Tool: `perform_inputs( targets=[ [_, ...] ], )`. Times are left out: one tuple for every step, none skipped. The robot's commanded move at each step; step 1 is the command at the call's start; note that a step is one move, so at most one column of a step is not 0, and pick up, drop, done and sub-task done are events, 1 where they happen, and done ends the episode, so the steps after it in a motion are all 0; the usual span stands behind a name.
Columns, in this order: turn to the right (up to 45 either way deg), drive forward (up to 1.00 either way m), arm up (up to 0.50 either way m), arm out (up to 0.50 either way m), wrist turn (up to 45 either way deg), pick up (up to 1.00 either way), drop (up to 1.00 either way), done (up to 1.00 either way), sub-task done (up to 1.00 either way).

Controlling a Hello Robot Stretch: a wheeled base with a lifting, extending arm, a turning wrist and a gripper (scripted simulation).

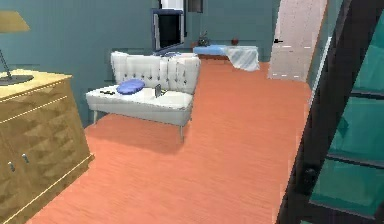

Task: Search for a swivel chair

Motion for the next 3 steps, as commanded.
perform_inputs(
  targets=[
    [0.0, 0.6, 0.0, 0.0, 0.0, 0.0, 0.0, 0.0, 0.0],
    [0.0, 0.5, 0.0, 0.0, 0.0, 0.0, 0.0, 0.0, 0.0],
    [21.0, 0.0, 0.0, 0.0, 0.0, 0.0, 0.0, 0.0, 0.0]
  ],
)
